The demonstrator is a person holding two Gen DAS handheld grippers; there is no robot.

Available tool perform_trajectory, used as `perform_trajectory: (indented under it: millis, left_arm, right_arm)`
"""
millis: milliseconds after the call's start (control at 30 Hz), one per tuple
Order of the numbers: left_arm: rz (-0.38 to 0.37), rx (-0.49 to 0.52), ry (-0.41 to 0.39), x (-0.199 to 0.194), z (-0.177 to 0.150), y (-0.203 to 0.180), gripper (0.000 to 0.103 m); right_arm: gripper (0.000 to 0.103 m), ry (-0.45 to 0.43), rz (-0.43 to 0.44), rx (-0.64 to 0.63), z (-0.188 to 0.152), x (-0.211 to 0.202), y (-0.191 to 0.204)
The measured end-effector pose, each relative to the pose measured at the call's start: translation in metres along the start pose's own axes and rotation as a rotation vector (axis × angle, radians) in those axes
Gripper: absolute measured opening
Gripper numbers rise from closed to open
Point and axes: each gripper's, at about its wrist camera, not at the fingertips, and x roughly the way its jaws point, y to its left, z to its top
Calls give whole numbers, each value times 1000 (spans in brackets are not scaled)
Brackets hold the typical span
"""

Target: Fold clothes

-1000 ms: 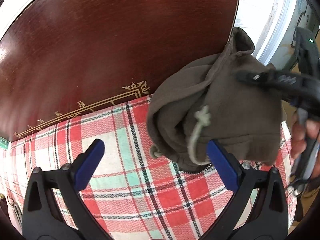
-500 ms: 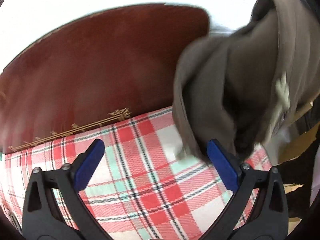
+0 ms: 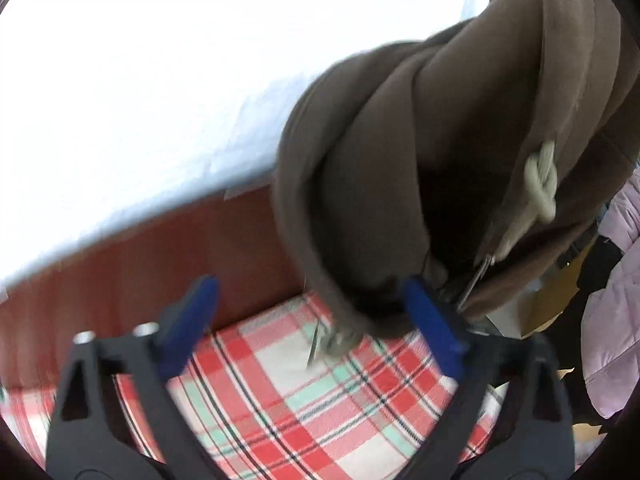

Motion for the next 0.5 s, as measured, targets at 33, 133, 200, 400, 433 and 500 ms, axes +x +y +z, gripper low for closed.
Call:
perform_trajectory:
  millis: [33, 133, 200, 400, 433, 500]
  left_arm:
    - [-15, 17, -12, -7, 10, -7, 76]
    - [-42, 66, -81, -36, 39, -25, 75]
    - [-78, 76, -121, -60, 55, -32, 75]
    - [-193, 46, -256, -152, 78, -27, 77]
    - [-214, 35, -279, -169, 77, -22, 77]
    - [-246, 24, -330, -207, 71, -12, 80]
  right_arm:
    - [6, -11, -3, -8, 6, -1, 9]
    - [6, -41, -9, -45, 26, -12, 37]
    - [6, -64, -5, -69, 40, -25, 59]
    - [6, -144, 46, -184, 75, -65, 150]
    - [6, -151, 57, -210, 79, -71, 170]
    - [6, -155, 91, -255, 82, -77, 210]
